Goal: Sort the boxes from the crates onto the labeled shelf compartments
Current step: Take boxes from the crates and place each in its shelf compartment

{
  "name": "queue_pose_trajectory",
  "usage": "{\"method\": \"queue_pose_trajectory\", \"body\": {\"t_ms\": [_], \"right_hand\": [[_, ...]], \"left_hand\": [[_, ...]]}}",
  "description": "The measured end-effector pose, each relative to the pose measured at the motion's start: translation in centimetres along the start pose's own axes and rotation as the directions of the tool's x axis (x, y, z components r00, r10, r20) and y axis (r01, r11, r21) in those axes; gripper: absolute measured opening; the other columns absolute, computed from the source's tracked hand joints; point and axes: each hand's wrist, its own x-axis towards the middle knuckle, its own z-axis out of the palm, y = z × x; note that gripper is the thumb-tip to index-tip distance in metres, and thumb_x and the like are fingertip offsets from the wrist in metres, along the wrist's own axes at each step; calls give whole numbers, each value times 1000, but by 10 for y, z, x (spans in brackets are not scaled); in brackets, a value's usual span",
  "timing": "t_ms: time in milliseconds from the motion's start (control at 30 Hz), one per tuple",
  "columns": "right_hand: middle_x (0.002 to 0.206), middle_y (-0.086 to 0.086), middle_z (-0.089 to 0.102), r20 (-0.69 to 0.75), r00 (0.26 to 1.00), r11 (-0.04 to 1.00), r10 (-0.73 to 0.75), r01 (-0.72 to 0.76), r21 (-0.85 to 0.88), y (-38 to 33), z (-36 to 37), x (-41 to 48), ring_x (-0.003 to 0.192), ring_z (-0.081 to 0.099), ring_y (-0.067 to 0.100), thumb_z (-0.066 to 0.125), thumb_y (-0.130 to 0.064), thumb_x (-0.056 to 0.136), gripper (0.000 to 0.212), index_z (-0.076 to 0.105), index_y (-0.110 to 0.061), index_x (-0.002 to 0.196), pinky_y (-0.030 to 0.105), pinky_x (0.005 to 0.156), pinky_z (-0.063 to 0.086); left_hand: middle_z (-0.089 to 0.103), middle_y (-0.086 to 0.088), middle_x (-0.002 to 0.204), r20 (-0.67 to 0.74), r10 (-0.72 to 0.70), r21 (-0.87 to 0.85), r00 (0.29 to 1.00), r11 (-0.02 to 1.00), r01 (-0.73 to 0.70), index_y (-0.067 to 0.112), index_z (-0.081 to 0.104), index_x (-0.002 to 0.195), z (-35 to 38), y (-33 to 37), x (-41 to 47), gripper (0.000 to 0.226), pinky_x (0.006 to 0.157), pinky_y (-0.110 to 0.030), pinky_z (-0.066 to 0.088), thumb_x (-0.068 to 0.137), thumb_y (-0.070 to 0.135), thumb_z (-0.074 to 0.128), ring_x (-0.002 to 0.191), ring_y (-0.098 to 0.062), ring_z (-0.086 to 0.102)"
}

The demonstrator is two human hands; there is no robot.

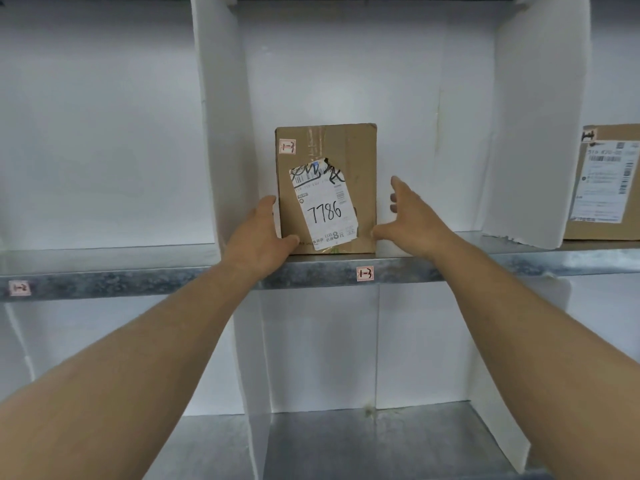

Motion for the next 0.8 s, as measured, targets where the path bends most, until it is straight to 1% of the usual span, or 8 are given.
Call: {"method": "queue_pose_trajectory", "body": {"t_ms": [100,200,267,333,467,567,667,800], "right_hand": [[145,12,36,-60,995,988,-85,76,-136,-16,-11,-16,130,42,26,71,-23,82,94,10,-23,154,42,102,41],[134,8,43,-85,977,949,-198,169,-266,-37,-13,-36,121,48,23,65,-25,84,67,34,-24,144,39,94,44],[132,2,46,-60,962,922,-268,237,-306,-51,-5,-53,118,49,20,62,-26,84,56,44,-25,137,36,91,43],[133,-1,48,-25,948,907,-317,295,-300,-59,11,-70,118,50,18,61,-28,85,50,49,-27,133,37,91,44],[133,-2,47,148,900,848,-409,435,-303,-71,64,-107,118,48,19,58,-33,88,46,48,-29,132,33,86,41],[143,-6,39,296,834,812,-466,536,-230,-84,111,-134,128,41,16,54,-36,91,51,40,-31,140,34,95,40],[143,-7,38,416,754,790,-509,601,-123,-97,159,-158,128,40,14,51,-38,94,54,34,-32,145,32,94,40],[141,-5,39,538,640,765,-549,644,14,-121,219,-192,124,44,14,53,-37,93,56,33,-29,145,32,94,43]], "left_hand": [[38,-3,147,-55,97,127,994,988,-89,26,24,147,-18,6,-20,73,101,-46,44,87,38,65,128,-25,46],[39,-1,146,-118,180,275,977,951,-142,25,33,143,-41,9,-48,64,99,-42,43,88,46,59,128,-22,44],[43,1,143,-160,193,306,968,942,-137,26,39,140,-55,2,-71,59,97,-40,42,88,49,56,128,-20,43],[47,2,139,-184,164,303,969,947,-103,27,43,137,-64,-12,-96,57,94,-39,41,87,52,55,126,-19,43],[47,-1,140,-192,18,405,981,912,62,25,43,139,-75,-58,-153,60,94,-38,41,87,52,55,123,-23,46],[46,-2,141,-189,-120,452,975,870,195,24,40,142,-80,-96,-196,64,98,-39,39,87,52,56,125,-24,44],[45,-3,143,-213,-248,452,945,832,320,22,37,143,-85,-129,-239,66,101,-38,37,87,50,58,128,-25,42],[45,-3,141,-236,-405,445,883,763,469,22,34,145,-93,-168,-294,69,99,-36,39,87,50,59,124,-24,46]]}}
